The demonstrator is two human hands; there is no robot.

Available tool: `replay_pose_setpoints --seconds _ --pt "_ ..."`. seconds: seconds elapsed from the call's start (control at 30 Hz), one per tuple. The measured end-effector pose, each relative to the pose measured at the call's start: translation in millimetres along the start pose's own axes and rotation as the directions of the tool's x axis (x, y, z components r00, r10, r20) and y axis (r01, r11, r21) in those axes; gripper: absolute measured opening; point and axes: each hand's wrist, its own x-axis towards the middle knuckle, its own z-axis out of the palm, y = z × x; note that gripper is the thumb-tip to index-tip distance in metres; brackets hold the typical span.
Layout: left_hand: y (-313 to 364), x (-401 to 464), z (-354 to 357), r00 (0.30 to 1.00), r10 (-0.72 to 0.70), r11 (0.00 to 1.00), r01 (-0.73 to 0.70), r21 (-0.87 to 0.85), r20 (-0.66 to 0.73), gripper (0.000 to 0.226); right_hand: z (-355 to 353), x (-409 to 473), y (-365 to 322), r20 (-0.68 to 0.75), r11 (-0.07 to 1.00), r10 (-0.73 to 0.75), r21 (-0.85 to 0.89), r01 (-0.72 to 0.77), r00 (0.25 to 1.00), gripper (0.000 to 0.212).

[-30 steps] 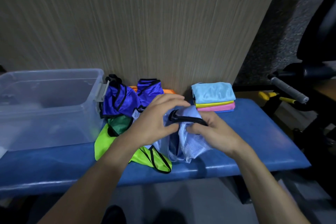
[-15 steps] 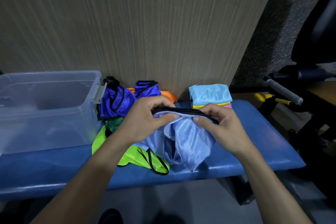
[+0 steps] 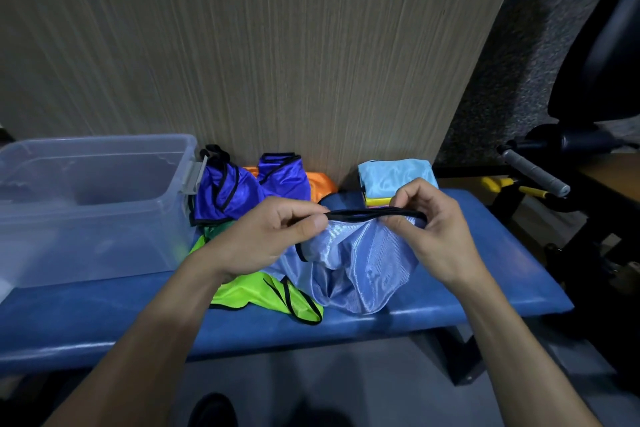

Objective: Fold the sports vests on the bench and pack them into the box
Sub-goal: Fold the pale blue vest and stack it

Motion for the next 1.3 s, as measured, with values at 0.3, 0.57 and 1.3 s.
replay_pose_setpoints --seconds 0.3,0.57,1.3 --pt "-10 5 6 0.917 0.126 0.971 -0.037 0.235 -0.378 0.019 -4 -8 -12 0.218 0.985 0.129 0.081 -0.150 0.967 0.017" --pt "-11 5 7 0.936 0.212 0.901 -0.076 0.427 -0.280 0.039 -7 -4 -5 0.109 0.858 0.385 0.323 -0.399 0.916 0.012" --pt "-11 6 33 0.909 0.191 0.898 -0.010 0.441 -0.369 0.021 -3 -1 13 -0.223 0.963 0.225 0.199 -0.181 0.949 0.006"
